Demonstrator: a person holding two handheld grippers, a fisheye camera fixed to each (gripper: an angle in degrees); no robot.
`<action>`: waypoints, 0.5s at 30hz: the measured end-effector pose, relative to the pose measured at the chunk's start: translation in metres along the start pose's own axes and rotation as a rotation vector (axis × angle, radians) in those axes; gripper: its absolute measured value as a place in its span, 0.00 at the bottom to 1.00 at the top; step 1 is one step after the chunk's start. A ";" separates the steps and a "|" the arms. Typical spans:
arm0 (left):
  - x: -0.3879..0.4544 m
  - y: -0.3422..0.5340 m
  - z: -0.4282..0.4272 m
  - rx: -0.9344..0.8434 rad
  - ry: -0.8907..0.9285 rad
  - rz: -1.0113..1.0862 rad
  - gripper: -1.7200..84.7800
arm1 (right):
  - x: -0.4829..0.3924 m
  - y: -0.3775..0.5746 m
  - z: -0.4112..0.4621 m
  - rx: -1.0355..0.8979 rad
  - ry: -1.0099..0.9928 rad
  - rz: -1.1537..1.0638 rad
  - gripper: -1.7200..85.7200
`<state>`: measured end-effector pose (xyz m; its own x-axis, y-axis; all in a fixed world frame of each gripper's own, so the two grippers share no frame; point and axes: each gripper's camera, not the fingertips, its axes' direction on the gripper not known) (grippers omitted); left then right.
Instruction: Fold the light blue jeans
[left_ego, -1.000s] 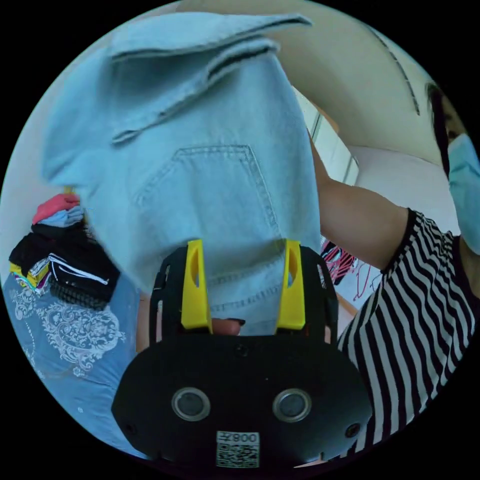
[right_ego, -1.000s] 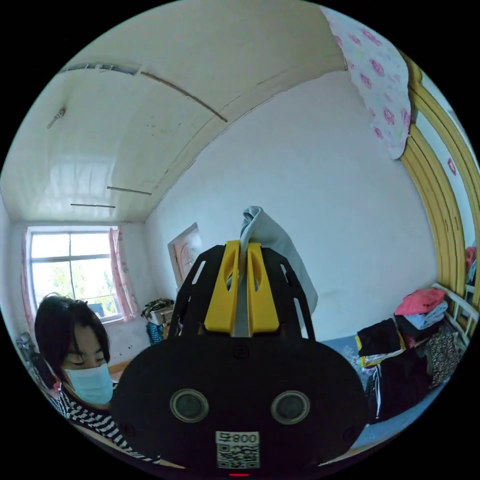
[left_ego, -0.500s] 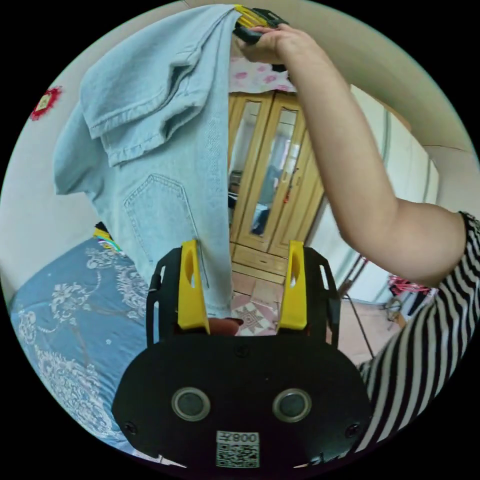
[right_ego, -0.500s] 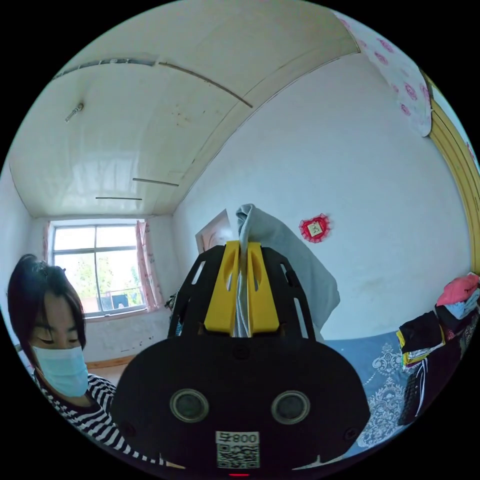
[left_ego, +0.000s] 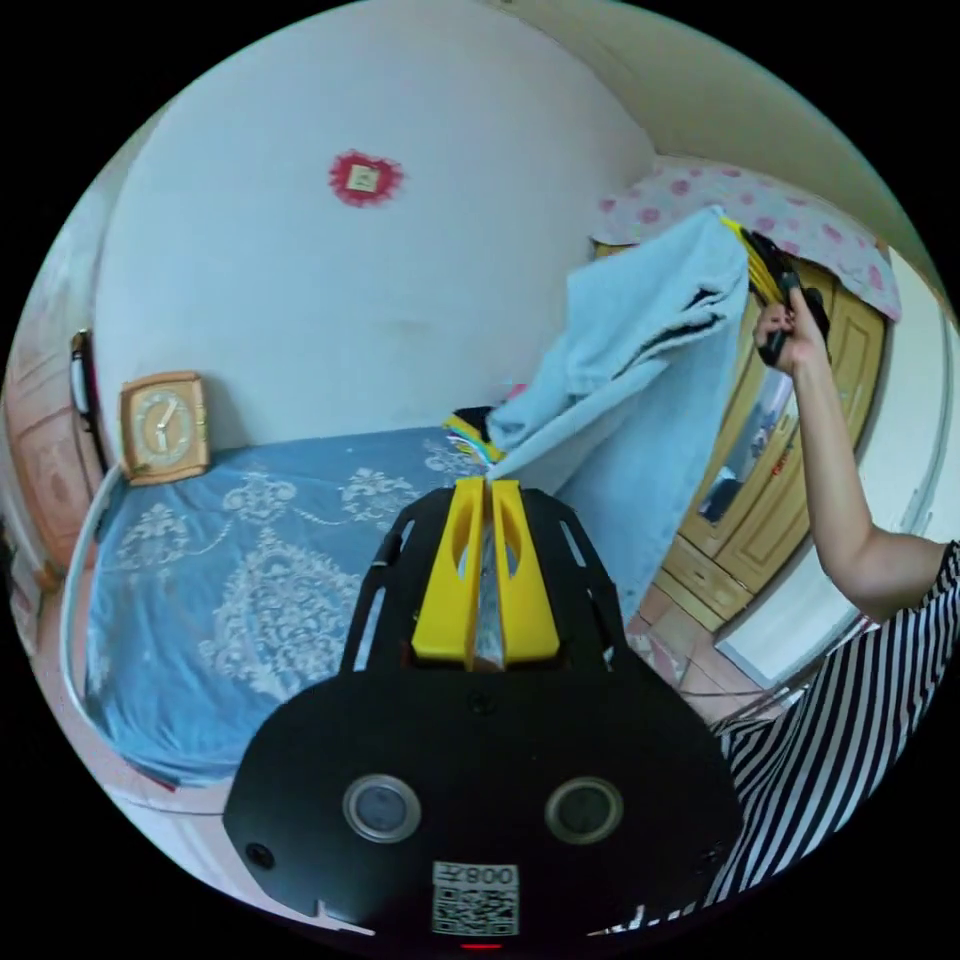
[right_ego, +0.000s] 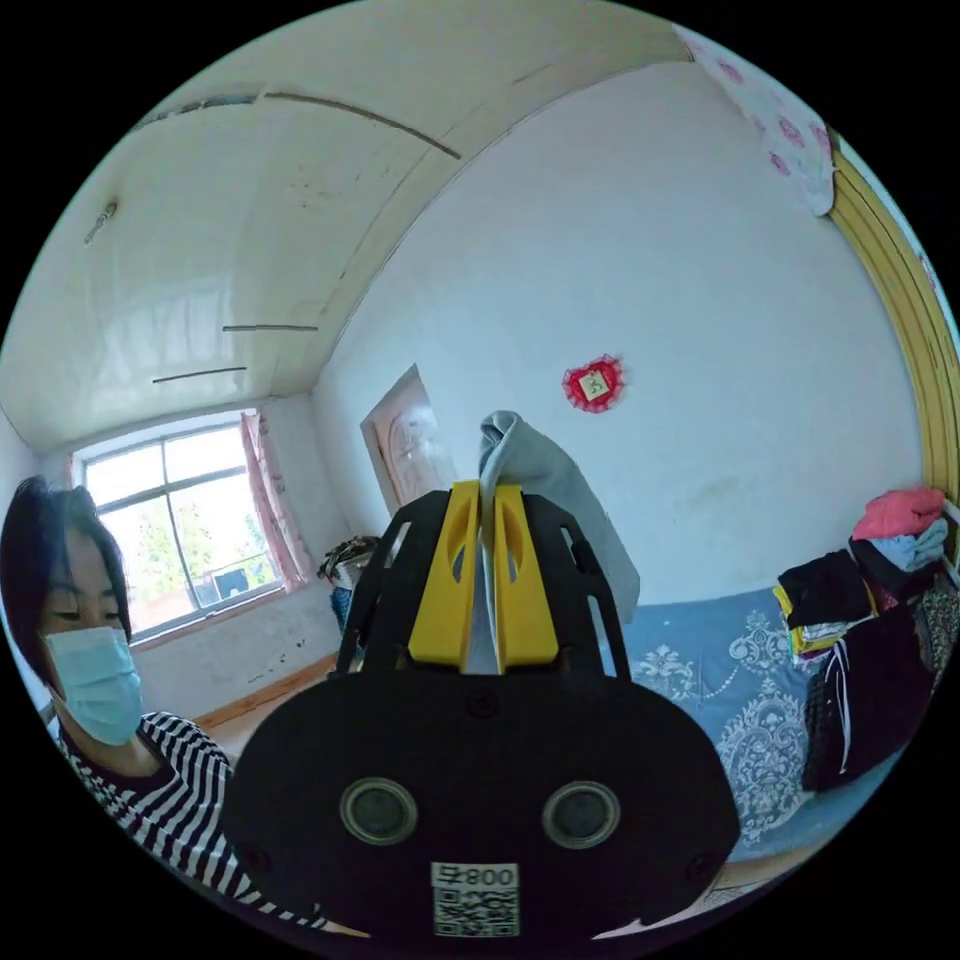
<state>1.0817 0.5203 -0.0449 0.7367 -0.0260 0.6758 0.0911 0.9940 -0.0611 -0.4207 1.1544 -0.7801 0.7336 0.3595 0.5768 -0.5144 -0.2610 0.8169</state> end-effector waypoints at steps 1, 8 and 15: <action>-0.013 0.006 -0.019 0.013 -0.053 0.004 0.03 | 0.017 0.011 0.012 -0.011 -0.020 0.021 0.04; -0.077 -0.003 -0.099 0.103 -0.280 0.109 0.03 | 0.090 0.061 0.074 -0.043 -0.071 0.018 0.05; -0.186 -0.037 -0.041 -0.037 -0.384 0.093 0.03 | 0.240 0.134 0.206 -0.338 0.070 0.177 0.07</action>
<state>0.9689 0.4842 -0.1986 0.4389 0.1123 0.8915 0.0649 0.9856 -0.1562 -0.2219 1.0209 -0.5330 0.5942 0.3984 0.6987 -0.7564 -0.0185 0.6538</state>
